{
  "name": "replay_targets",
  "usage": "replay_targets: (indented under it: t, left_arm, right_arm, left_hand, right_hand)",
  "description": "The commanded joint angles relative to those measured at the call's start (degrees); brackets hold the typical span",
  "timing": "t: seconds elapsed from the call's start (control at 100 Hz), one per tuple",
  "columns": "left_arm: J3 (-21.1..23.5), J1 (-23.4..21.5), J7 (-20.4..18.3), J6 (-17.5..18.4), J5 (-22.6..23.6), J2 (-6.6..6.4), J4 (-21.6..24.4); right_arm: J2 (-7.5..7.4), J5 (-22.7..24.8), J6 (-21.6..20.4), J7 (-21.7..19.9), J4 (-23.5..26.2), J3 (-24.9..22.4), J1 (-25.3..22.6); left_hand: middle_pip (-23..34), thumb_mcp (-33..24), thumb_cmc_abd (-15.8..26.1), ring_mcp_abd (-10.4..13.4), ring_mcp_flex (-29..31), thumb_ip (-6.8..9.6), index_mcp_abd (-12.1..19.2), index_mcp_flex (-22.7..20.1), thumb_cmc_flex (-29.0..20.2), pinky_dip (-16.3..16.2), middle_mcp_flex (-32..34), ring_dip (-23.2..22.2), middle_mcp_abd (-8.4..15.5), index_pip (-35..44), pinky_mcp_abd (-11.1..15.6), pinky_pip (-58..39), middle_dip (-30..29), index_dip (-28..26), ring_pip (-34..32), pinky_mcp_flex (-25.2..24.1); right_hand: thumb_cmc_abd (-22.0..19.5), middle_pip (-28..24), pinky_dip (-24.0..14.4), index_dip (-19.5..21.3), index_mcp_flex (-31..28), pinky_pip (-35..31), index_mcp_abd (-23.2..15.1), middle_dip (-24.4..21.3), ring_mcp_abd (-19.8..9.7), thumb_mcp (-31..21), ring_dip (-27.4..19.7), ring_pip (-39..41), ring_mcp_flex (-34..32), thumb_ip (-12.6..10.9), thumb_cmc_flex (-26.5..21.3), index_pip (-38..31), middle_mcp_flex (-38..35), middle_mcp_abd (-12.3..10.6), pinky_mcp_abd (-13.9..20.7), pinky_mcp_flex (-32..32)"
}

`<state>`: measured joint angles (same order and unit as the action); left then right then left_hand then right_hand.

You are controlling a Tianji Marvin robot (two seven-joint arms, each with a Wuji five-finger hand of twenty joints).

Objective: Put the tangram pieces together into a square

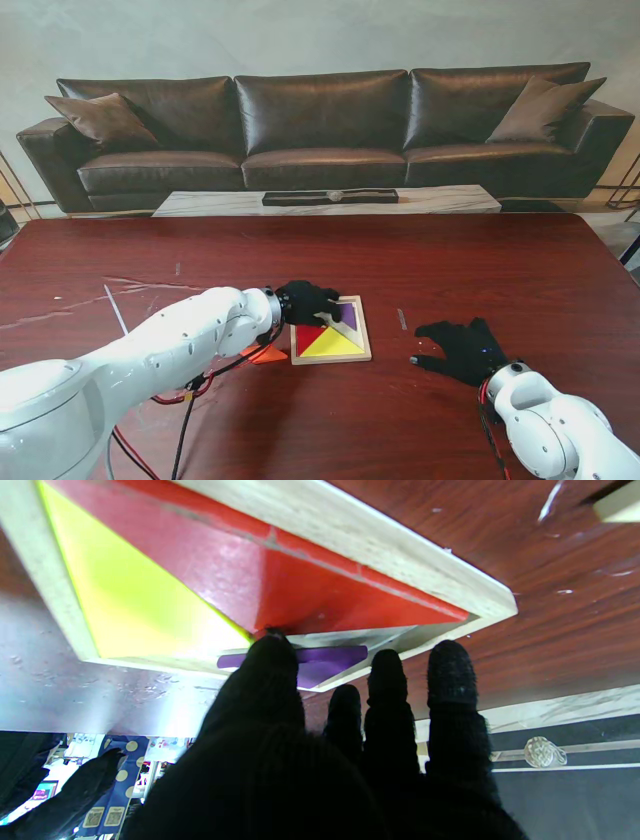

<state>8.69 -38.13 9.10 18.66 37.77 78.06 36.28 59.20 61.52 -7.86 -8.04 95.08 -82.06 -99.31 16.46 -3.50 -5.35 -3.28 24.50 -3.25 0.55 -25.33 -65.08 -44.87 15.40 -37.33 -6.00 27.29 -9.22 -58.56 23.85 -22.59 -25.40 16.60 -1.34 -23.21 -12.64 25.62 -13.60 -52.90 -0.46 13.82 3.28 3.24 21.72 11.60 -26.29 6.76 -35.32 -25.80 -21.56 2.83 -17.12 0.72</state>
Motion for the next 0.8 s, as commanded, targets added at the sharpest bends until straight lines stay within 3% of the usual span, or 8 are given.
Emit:
replay_targets:
  t: [0.0, 0.26, 0.43, 0.63, 0.79]
  left_arm:
    - [-0.3, 0.5, 0.3, 0.5, -0.4, 1.10, -0.9]
    - [-1.8, 1.3, 2.5, 1.8, -1.2, 4.12, -5.3]
    - [-2.1, 1.6, 3.0, 2.0, -1.3, 4.82, -6.3]
    - [-1.6, 1.4, 2.3, 0.8, -0.4, 3.42, -3.7]
    - [0.1, 0.6, 0.8, -1.6, 0.9, 0.41, 2.0]
  right_arm:
    - [-0.07, 0.0, 0.2, -0.2, 0.0, 0.2, -0.2]
    - [-0.08, 0.0, 0.4, -0.7, 0.4, -0.1, -0.5]
    - [-0.11, -0.1, 0.3, -1.0, 0.4, -0.2, -0.5]
    - [-0.13, -0.2, 0.2, -1.1, 0.4, -0.1, -0.3]
    - [-0.14, -0.2, 0.3, -1.2, 0.2, 0.3, -0.1]
  left_hand:
    - [-0.4, 1.3, 2.1, -0.4, -0.6, 1.92, -0.2, 0.0, -1.9, -0.3, -1.7, 0.1, -1.1, -1.2, -0.3, -0.2, 0.3, 0.8, -0.5, 0.0]
    - [-0.4, 1.3, 2.6, -0.2, -0.3, 2.02, -0.4, 0.8, -1.6, -0.4, -2.0, -0.1, -1.1, -2.0, -0.2, -0.4, 0.3, 0.7, -0.8, 0.2]
    - [-0.3, 1.3, 2.3, -0.1, -0.3, 2.03, -0.2, 0.4, -1.8, -0.5, -2.1, -0.2, -1.2, -2.0, -0.2, -0.6, 0.3, 0.3, -1.0, 0.3]
    - [-0.3, 1.2, 1.8, -0.1, -0.3, 1.97, 0.5, -0.1, -2.0, -0.4, -2.0, -0.3, -1.1, -1.2, -0.1, -0.6, 0.3, -0.6, -1.1, 0.4]
    - [-0.3, 1.3, 1.1, -0.2, -0.3, 1.88, 1.5, -0.8, -2.3, -0.4, -2.0, -0.2, -1.1, 0.3, -0.2, -0.6, 0.3, -1.9, -1.0, 0.4]
  right_hand:
    - [-1.7, -0.2, 0.6, -0.3, 1.7, -0.1, 0.3, 0.2, -0.9, -0.2, 0.8, 0.1, -1.5, -1.7, -0.8, 0.4, -1.1, -0.1, -1.5, 0.6]
    - [-1.7, -0.2, 0.6, -0.2, 1.8, 0.0, 0.2, 0.2, -0.9, -0.2, 0.9, 0.0, -1.6, -1.7, -0.8, 0.5, -1.0, -0.1, -1.7, 0.7]
    - [-1.7, -0.2, 0.6, -0.3, 1.8, 0.0, 0.2, 0.2, -0.9, -0.2, 0.9, 0.0, -1.7, -1.7, -0.8, 0.5, -1.0, -0.1, -1.7, 0.7]
    - [-1.7, -0.2, 0.6, -0.2, 1.8, 0.0, 0.2, 0.2, -0.8, -0.2, 0.9, 0.0, -1.5, -1.7, -0.8, 0.6, -1.1, 0.0, -1.7, 0.7]
    - [-1.7, -0.1, 0.6, -0.2, 1.8, 0.0, 0.3, 0.2, -0.9, -0.2, 0.9, 0.0, -1.6, -1.7, -0.8, 0.6, -1.0, -0.1, -1.7, 0.7]
